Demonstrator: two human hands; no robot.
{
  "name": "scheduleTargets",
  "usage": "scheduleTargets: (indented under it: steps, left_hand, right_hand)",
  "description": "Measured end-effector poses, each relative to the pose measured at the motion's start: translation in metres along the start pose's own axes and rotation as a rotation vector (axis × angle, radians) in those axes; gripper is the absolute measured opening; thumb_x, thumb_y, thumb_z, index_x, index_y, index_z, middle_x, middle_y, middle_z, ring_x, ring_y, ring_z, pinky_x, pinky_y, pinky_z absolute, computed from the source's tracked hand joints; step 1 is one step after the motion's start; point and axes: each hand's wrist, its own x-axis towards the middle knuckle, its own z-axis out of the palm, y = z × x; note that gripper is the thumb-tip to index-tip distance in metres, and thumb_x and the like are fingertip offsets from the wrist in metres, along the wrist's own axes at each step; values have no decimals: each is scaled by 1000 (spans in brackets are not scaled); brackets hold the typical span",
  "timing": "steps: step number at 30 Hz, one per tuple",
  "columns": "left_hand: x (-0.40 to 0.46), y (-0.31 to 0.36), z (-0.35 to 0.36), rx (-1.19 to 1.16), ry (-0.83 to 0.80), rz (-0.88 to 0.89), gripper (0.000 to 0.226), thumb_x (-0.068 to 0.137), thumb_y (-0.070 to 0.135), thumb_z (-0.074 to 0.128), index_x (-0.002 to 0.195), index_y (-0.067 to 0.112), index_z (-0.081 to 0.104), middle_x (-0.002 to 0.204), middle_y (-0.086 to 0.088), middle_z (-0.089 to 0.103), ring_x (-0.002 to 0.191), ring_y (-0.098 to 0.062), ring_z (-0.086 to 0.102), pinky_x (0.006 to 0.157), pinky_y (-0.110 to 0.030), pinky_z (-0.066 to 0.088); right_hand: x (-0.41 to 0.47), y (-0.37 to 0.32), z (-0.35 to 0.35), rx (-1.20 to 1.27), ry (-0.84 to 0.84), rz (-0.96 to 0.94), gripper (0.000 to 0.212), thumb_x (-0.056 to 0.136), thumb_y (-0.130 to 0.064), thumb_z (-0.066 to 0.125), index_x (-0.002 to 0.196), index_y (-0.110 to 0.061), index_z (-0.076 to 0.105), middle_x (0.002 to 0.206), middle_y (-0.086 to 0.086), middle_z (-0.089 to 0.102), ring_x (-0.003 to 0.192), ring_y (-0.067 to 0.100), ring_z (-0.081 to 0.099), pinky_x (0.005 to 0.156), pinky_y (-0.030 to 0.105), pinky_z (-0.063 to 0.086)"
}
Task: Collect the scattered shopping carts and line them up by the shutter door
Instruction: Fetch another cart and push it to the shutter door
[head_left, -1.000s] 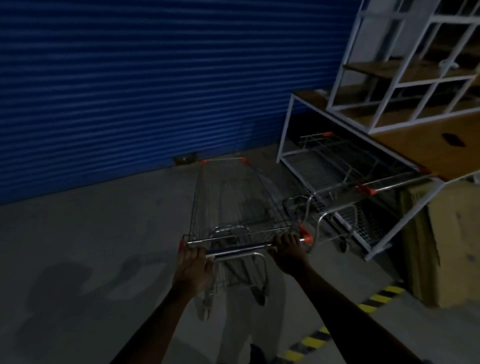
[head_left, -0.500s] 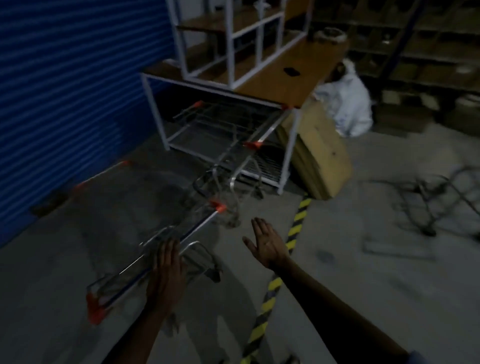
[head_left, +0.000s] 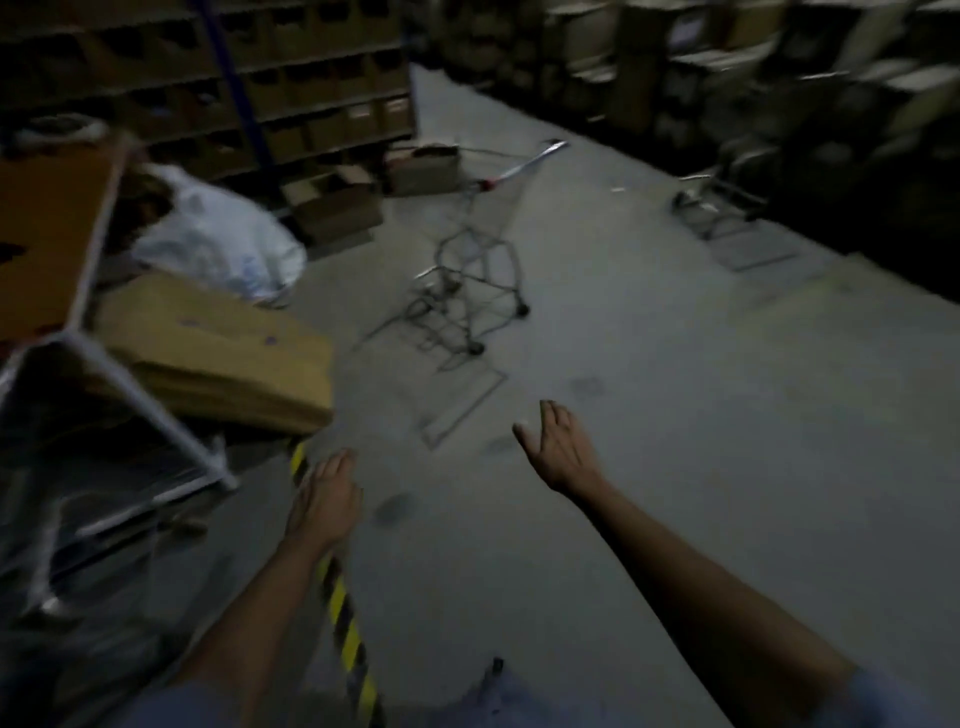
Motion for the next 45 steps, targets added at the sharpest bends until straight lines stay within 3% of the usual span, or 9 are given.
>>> scheduleTargets:
  steps: [4, 8, 12, 19, 22, 25, 33, 40, 45]
  left_hand:
    - [123, 157, 2, -102, -18, 158, 63, 92, 26, 47, 151, 4, 48, 148, -22, 53, 135, -41, 48, 113, -51, 40]
    - [210, 288, 7, -137, -13, 299, 64, 87, 31, 47, 144, 3, 55, 139, -23, 60, 128, -41, 55, 110, -51, 43]
    - [310, 358, 41, -98, -76, 453, 68, 85, 34, 37, 141, 4, 58, 138, -20, 62, 127, -40, 58, 111, -50, 46]
    - [459, 459, 85, 44, -263, 544, 63, 87, 27, 49, 143, 0, 56, 142, -23, 60, 131, -41, 54, 114, -48, 40]
    - [524, 537, 87, 141, -329, 681, 66, 93, 33, 41, 153, 5, 46, 154, -16, 51, 142, -34, 46, 119, -42, 34]
    - [580, 640, 88, 175, -353, 825, 59, 103, 28, 50, 158, 10, 38, 160, -12, 44, 147, -29, 39, 122, -41, 31]
    - [609, 956, 98, 85, -207, 1234, 60, 105, 46, 50, 154, 12, 43, 155, -12, 48, 144, -31, 44, 117, -48, 38]
    - [611, 1213, 121, 31, -188, 1403, 63, 104, 53, 45, 155, 16, 40, 158, -8, 45, 146, -27, 41, 120, -45, 35]
    - [621, 1374, 137, 120, -122, 1559, 66, 100, 54, 43, 153, 14, 43, 155, -8, 49, 142, -27, 46, 118, -43, 38]
  right_hand:
    - [32, 123, -75, -3, 126, 181, 87, 104, -70, 26, 162, -4, 26, 167, 19, 30, 153, 34, 29, 126, 43, 21]
    - [63, 217, -120, 19, 182, 351, 89, 105, -70, 26, 164, -4, 22, 170, 17, 26, 155, 33, 26, 128, 46, 21]
    - [107, 281, -138, 67, 216, 483, 92, 103, -74, 24, 164, -6, 23, 169, 16, 27, 155, 33, 26, 127, 47, 23]
    - [183, 385, -181, 80, 264, 680, 87, 105, -70, 28, 162, -4, 27, 166, 19, 32, 154, 33, 28, 128, 45, 23]
    - [206, 431, -221, 86, 352, 801, 87, 105, -71, 27, 163, -6, 27, 167, 17, 32, 154, 32, 28, 128, 44, 22]
    - [210, 476, -260, 95, 421, 932, 86, 105, -71, 28, 164, -8, 24, 169, 16, 29, 156, 32, 25, 129, 45, 20]
    - [179, 639, -349, 24, 605, 1223, 94, 102, -76, 29, 164, -7, 22, 168, 17, 28, 155, 33, 25, 129, 46, 17]
    - [144, 842, -469, 27, 730, 1392, 103, 96, -82, 27, 165, -6, 21, 171, 18, 24, 158, 34, 21, 130, 46, 13]
    - [137, 974, -557, 49, 812, 1450, 106, 94, -85, 24, 164, -4, 22, 170, 19, 24, 157, 34, 22, 130, 46, 14]
